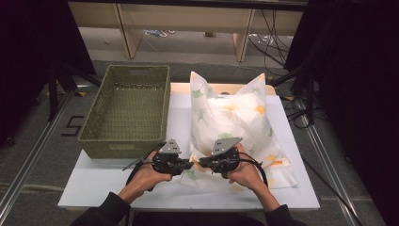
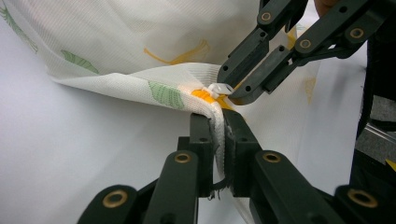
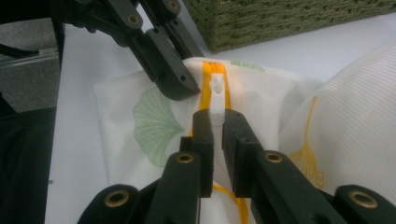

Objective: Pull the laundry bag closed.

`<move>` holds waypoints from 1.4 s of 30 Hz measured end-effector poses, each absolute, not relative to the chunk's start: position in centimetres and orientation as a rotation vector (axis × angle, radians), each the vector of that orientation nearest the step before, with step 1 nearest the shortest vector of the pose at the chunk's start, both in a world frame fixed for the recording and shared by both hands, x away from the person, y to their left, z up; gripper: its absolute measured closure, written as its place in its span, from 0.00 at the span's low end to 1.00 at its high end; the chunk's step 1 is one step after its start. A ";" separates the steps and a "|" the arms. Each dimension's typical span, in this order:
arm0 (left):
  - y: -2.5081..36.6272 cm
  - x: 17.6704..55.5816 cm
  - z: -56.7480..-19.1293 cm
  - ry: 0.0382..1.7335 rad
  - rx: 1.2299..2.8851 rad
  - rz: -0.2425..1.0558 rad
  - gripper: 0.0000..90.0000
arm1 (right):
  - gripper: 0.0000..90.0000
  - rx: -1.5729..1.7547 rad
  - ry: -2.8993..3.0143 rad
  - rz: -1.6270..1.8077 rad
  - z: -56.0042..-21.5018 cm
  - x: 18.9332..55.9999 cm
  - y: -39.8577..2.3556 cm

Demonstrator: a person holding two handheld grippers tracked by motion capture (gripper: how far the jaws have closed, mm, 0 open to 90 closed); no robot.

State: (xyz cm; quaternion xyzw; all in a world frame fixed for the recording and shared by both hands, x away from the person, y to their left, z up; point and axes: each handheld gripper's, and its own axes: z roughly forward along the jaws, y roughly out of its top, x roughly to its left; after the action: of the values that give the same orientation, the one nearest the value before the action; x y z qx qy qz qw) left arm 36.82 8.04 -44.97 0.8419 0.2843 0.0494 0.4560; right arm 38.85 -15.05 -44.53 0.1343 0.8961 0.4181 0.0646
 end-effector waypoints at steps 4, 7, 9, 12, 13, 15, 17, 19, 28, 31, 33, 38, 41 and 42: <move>8.0 36.8 -44.9 0.665 2.098 0.129 0.91 | 0.94 0.437 2.713 1.260 -44.7 38.8 -15.0; 7.9 36.7 -44.9 0.681 2.096 0.137 0.91 | 0.94 0.400 2.713 1.239 -44.7 38.8 -14.9; 7.9 36.7 -44.9 0.672 2.084 0.136 0.91 | 0.94 0.417 2.714 1.235 -44.7 38.8 -14.9; 8.0 36.7 -45.0 0.697 2.075 0.127 0.91 | 0.93 0.430 2.711 1.266 -44.6 38.8 -15.0; 8.0 36.8 -44.9 0.673 2.095 0.128 0.91 | 0.93 0.434 2.718 1.269 -44.6 38.8 -15.1; 7.9 36.6 -44.9 0.696 2.078 0.125 0.91 | 0.93 0.421 2.703 1.269 -44.5 38.9 -15.1; 7.9 36.8 -44.9 0.667 2.085 0.138 0.91 | 0.91 0.428 2.716 1.285 -44.5 38.8 -15.1; 7.9 36.6 -45.0 0.688 2.082 0.131 0.91 | 0.91 0.435 2.723 1.279 -44.6 38.9 -15.0; 7.8 36.6 -45.0 0.690 2.078 0.129 0.91 | 0.94 0.442 2.721 1.277 -44.6 38.8 -15.1; 7.9 36.6 -44.9 0.690 2.089 0.143 0.91 | 0.93 0.475 2.726 1.298 -44.6 38.9 -15.2; 7.9 36.6 -44.8 0.690 2.091 0.145 0.91 | 0.92 0.467 2.728 1.303 -44.6 38.9 -15.1; 7.9 36.6 -44.8 0.686 2.086 0.144 0.91 | 0.93 0.472 2.743 1.303 -44.7 38.9 -15.1; 7.9 36.5 -44.9 0.686 2.093 0.145 0.91 | 0.92 0.487 2.741 1.318 -44.6 39.0 -15.1; 7.9 36.6 -44.8 0.660 2.100 0.156 0.91 | 0.92 0.486 2.744 1.319 -44.7 39.0 -15.1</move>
State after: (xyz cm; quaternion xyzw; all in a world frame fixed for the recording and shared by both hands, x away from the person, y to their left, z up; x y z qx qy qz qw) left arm 36.61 7.91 -44.82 0.8495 0.2670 0.0633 0.4506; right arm 39.01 -15.08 -44.69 0.1574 0.8896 0.4277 0.0293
